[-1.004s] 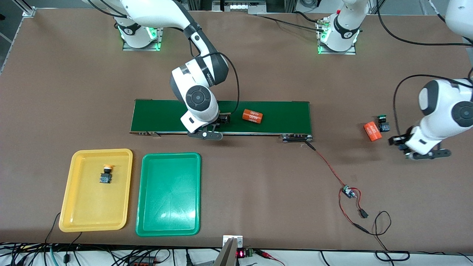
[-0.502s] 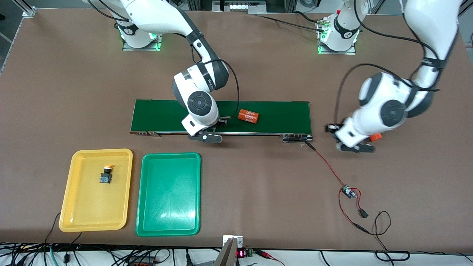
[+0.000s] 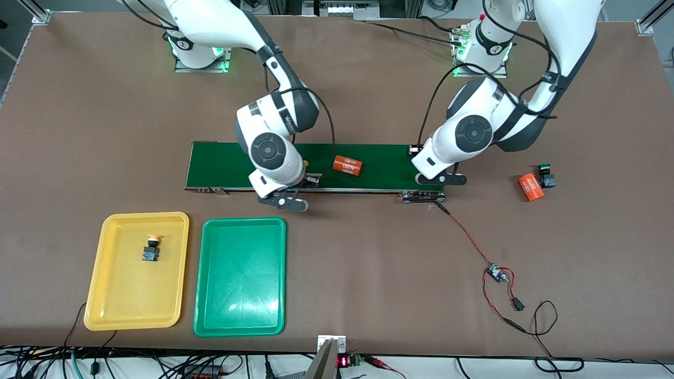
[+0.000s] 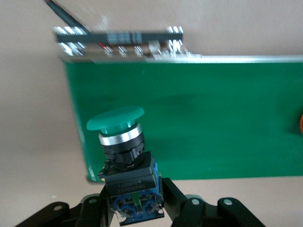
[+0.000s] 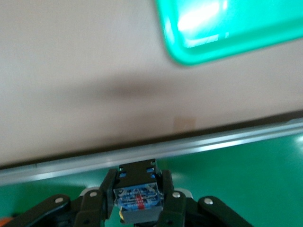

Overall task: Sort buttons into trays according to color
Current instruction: 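Carry the button to the yellow tray while the left gripper places the green button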

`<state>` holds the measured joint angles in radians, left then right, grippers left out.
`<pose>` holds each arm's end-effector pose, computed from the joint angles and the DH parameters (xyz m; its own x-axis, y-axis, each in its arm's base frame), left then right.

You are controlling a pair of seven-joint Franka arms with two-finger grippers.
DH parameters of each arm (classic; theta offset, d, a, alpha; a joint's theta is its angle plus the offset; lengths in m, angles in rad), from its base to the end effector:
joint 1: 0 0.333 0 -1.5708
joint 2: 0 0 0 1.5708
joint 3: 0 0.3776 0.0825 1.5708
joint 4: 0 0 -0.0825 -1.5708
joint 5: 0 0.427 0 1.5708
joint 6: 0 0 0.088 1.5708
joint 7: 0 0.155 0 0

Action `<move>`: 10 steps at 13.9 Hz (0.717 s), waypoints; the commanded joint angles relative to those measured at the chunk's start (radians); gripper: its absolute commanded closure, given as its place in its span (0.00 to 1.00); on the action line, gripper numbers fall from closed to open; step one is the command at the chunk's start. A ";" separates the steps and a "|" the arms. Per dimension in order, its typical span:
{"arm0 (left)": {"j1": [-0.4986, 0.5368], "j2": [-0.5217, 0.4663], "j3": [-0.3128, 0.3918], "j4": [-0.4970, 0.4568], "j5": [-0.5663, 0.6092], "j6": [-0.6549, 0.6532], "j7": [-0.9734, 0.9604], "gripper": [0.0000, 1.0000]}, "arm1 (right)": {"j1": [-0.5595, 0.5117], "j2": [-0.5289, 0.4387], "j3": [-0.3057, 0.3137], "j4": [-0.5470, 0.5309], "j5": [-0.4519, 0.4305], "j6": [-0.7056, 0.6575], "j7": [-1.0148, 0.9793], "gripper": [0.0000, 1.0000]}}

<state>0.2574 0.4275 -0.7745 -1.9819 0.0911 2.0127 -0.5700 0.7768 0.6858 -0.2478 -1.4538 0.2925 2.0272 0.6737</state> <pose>0.5405 -0.2846 0.2715 0.9411 -0.0016 -0.3380 0.0159 -0.9987 0.0490 0.6417 0.4450 0.2604 0.9636 -0.2335 -0.1302 -0.2375 -0.9713 -0.0158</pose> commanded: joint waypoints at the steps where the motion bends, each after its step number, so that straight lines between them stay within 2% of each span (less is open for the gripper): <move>1: -0.007 0.026 0.004 -0.012 -0.033 0.065 0.024 0.69 | -0.022 -0.006 -0.094 0.019 0.004 -0.001 0.003 1.00; 2: -0.007 0.034 0.006 -0.032 -0.033 0.116 0.028 0.62 | -0.042 0.001 -0.120 0.041 0.002 -0.002 -0.020 1.00; 4: -0.009 0.036 0.007 -0.057 -0.031 0.176 0.028 0.41 | -0.117 0.023 -0.122 0.056 0.001 0.001 -0.104 1.00; 5: -0.009 0.036 0.009 -0.057 -0.028 0.176 0.030 0.35 | -0.146 0.027 -0.122 0.056 0.001 0.002 -0.153 1.00; 6: -0.007 0.034 0.011 -0.057 -0.024 0.176 0.033 0.23 | -0.180 0.037 -0.123 0.058 0.001 0.004 -0.216 1.00; 7: -0.007 0.027 0.011 -0.052 -0.021 0.172 0.033 0.00 | -0.212 0.041 -0.125 0.056 -0.009 0.004 -0.276 1.00; 10: 0.002 -0.032 0.011 -0.025 -0.024 0.166 0.015 0.00 | -0.312 0.060 -0.126 0.062 -0.084 0.024 -0.495 1.00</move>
<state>0.2537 0.4662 -0.7696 -2.0138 0.0821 2.1897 -0.5634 0.5215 0.7249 -0.3827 -1.4242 0.2413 2.0393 0.2969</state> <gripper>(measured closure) 0.101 0.586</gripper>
